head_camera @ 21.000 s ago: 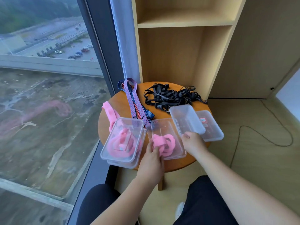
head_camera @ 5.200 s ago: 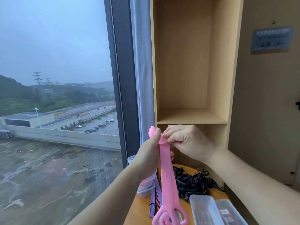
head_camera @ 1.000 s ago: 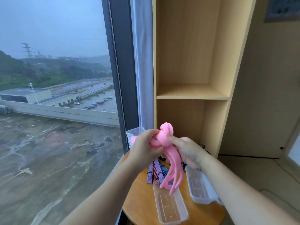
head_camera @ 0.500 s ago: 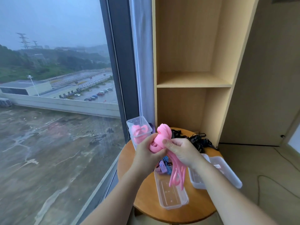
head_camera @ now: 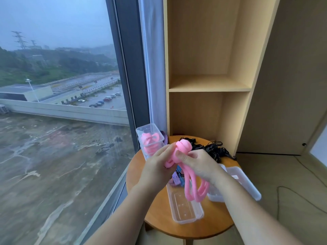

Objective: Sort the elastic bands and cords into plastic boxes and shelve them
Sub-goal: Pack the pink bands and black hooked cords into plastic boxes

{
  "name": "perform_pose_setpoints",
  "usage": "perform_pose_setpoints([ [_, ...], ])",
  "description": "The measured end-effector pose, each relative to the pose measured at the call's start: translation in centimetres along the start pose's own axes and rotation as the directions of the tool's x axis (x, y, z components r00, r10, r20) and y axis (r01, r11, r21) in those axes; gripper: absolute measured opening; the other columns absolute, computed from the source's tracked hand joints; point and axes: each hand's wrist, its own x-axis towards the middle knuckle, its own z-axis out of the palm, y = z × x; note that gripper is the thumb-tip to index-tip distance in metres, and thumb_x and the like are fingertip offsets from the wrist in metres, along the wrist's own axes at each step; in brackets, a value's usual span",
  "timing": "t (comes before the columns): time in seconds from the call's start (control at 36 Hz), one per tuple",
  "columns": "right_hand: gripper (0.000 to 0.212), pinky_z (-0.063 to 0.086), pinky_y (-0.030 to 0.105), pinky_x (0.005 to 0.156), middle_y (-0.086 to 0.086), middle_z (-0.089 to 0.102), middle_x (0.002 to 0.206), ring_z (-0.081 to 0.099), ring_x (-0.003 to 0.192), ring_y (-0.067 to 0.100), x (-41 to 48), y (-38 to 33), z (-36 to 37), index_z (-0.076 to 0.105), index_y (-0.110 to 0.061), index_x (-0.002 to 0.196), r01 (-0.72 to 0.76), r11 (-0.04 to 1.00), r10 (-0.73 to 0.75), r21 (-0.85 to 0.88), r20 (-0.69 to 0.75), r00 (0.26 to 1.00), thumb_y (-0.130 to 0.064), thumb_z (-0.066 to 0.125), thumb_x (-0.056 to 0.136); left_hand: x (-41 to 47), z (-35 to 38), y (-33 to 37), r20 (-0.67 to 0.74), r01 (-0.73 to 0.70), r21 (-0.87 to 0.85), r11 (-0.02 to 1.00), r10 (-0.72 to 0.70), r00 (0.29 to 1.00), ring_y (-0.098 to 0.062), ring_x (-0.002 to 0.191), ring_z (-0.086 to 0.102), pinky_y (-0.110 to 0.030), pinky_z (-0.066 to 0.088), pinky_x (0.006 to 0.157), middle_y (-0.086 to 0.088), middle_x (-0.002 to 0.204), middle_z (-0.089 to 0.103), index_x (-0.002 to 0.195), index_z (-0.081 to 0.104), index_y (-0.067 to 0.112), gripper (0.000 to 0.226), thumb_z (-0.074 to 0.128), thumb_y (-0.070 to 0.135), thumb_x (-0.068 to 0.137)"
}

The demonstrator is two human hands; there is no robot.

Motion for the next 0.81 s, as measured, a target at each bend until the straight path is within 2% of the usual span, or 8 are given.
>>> perform_pose_setpoints([
  [0.17, 0.057, 0.044, 0.028, 0.056, 0.005, 0.066, 0.057, 0.057, 0.051, 0.011, 0.3, 0.3, 0.0, 0.069, -0.010, 0.061, 0.045, 0.998, -0.050, -0.046, -0.111, 0.993, -0.065, 0.066, 0.076, -0.3, -0.7, 0.2, 0.135, 0.079, -0.147, 0.986, -0.059, 0.989, 0.022, 0.095, 0.050, 0.007, 0.032, 0.074, 0.037, 0.100, 0.059, 0.124, 0.059, 0.028, 0.057, 0.082, 0.019, 0.073],
  [0.25, 0.063, 0.045, 0.028, 0.059, 0.009, 0.069, 0.063, 0.058, 0.056, 0.010, 0.3, 0.3, -0.9, 0.072, -0.006, 0.071, 0.048, 0.998, -0.050, -0.047, -0.035, 0.998, -0.068, 0.065, 0.067, 0.5, -1.7, 0.0, 0.439, 0.449, -0.478, 0.755, -0.238, 0.867, -0.002, 0.095, 0.065, -0.012, 0.048, 0.079, 0.015, 0.109, 0.068, 0.120, 0.058, 0.030, 0.046, 0.074, 0.021, 0.078],
  [0.31, 0.058, 0.047, 0.029, 0.065, 0.016, 0.070, 0.075, 0.059, 0.063, 0.011, 0.3, 0.3, -1.4, 0.074, -0.007, 0.078, 0.065, 0.995, -0.062, -0.073, 0.046, 0.997, -0.064, 0.066, 0.068, 1.2, -2.2, -0.7, 0.567, 0.603, -0.544, 0.584, -0.273, 0.777, -0.019, 0.097, 0.067, -0.029, 0.052, 0.084, -0.007, 0.112, 0.070, 0.120, 0.060, 0.016, 0.041, 0.069, 0.015, 0.081],
  [0.36, 0.054, 0.046, 0.027, 0.068, 0.015, 0.069, 0.079, 0.057, 0.069, 0.009, 0.1, 0.0, -1.7, 0.076, -0.011, 0.086, 0.082, 0.992, -0.068, -0.091, 0.143, 0.987, -0.061, 0.068, 0.070, 1.9, -2.9, -1.2, 0.635, 0.658, -0.533, 0.532, -0.264, 0.727, -0.027, 0.100, 0.066, -0.038, 0.051, 0.087, -0.017, 0.114, 0.068, 0.114, 0.060, 0.007, 0.036, 0.069, 0.010, 0.080],
  [0.44, 0.049, 0.045, 0.024, 0.068, 0.000, 0.062, 0.074, 0.055, 0.069, 0.006, 0.1, -0.5, -2.1, 0.075, -0.013, 0.092, 0.087, 0.984, -0.047, -0.159, 0.241, 0.969, -0.058, 0.070, 0.074, 2.4, -3.3, -2.0, 0.712, 0.684, -0.488, 0.542, -0.206, 0.671, -0.035, 0.104, 0.064, -0.050, 0.051, 0.092, -0.023, 0.115, 0.066, 0.106, 0.058, 0.008, 0.032, 0.073, 0.005, 0.079],
  [0.56, 0.036, 0.051, 0.029, 0.078, 0.008, 0.070, 0.087, 0.063, 0.077, 0.012, 0.3, -0.8, -2.5, 0.074, -0.016, 0.101, 0.101, 0.965, -0.021, -0.242, 0.313, 0.949, -0.047, 0.072, 0.083, 2.7, -3.3, -1.9, 0.763, 0.700, -0.394, 0.596, -0.212, 0.610, -0.032, 0.114, 0.063, -0.053, 0.048, 0.101, -0.010, 0.127, 0.064, 0.128, 0.055, 0.019, 0.054, 0.077, 0.011, 0.079],
  [0.67, 0.018, 0.054, 0.021, 0.078, -0.004, 0.073, 0.092, 0.068, 0.087, 0.007, 0.4, -1.1, -2.3, 0.074, -0.035, 0.094, 0.107, 0.960, -0.005, -0.260, 0.367, 0.930, -0.042, 0.078, 0.079, 2.6, -3.0, -1.5, 0.743, 0.585, -0.325, 0.743, -0.182, 0.644, -0.032, 0.109, 0.062, -0.052, 0.050, 0.097, -0.004, 0.116, 0.066, 0.117, 0.065, 0.027, 0.041, 0.077, 0.018, 0.079],
  [0.81, 0.023, 0.056, 0.028, 0.079, -0.004, 0.073, 0.090, 0.069, 0.086, 0.012, 0.5, -1.4, -2.2, 0.073, -0.027, 0.091, 0.125, 0.933, 0.022, -0.337, 0.400, 0.916, -0.035, 0.084, 0.072, 1.6, -2.1, -2.0, 0.652, 0.543, -0.309, 0.780, -0.242, 0.719, -0.026, 0.094, 0.065, -0.050, 0.056, 0.085, -0.003, 0.105, 0.067, 0.103, 0.064, 0.030, 0.039, 0.082, 0.019, 0.070],
])
